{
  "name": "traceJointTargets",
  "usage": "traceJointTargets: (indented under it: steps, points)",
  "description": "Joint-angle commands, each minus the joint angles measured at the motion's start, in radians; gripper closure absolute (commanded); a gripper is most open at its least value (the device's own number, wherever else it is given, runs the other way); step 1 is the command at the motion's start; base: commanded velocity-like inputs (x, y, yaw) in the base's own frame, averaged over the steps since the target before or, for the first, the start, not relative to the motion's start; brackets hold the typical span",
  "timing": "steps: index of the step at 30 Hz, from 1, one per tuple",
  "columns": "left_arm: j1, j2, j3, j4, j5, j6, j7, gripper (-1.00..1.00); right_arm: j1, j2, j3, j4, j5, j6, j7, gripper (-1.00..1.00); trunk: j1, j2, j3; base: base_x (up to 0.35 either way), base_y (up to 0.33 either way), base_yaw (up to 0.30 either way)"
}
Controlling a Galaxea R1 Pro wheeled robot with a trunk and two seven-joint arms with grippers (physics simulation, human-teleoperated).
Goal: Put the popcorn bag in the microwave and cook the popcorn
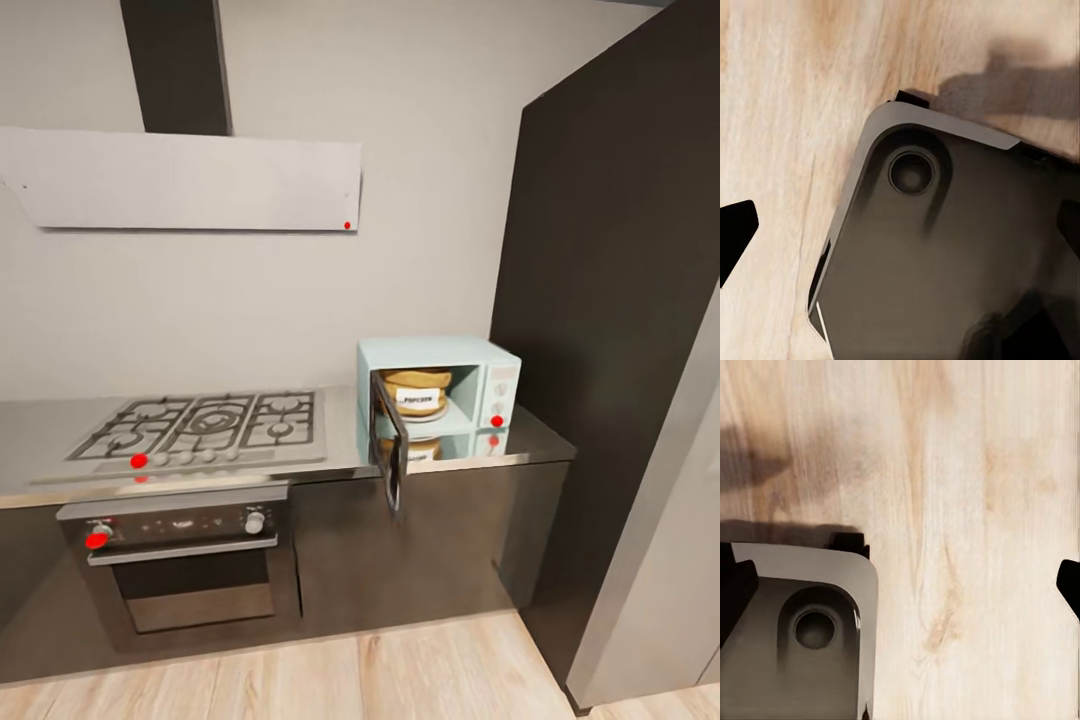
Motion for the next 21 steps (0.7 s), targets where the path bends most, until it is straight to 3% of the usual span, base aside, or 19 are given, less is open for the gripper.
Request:
traceJointTargets:
  steps: [1, 8, 21]
  points:
    - [0.0, 0.0, 0.001, -0.001, 0.004, -0.002, 0.0, -1.0, -0.001, -0.001, -0.009, 0.003, 0.007, -0.006, 0.002, -1.0, 0.0, -0.001, -0.001, 0.199, -0.165, 0.0]
    - [0.0, 0.0, 0.001, -0.001, 0.004, -0.002, 0.0, -1.0, -0.001, -0.003, -0.009, 0.003, 0.006, -0.006, 0.0, -1.0, 0.0, -0.001, -0.001, 0.176, -0.142, 0.076]
    - [0.0, 0.0, 0.001, -0.001, 0.004, -0.002, 0.0, -1.0, -0.001, -0.003, -0.009, 0.003, 0.006, -0.006, 0.0, -1.0, 0.0, -0.001, -0.001, 0.006, -0.005, 0.178]
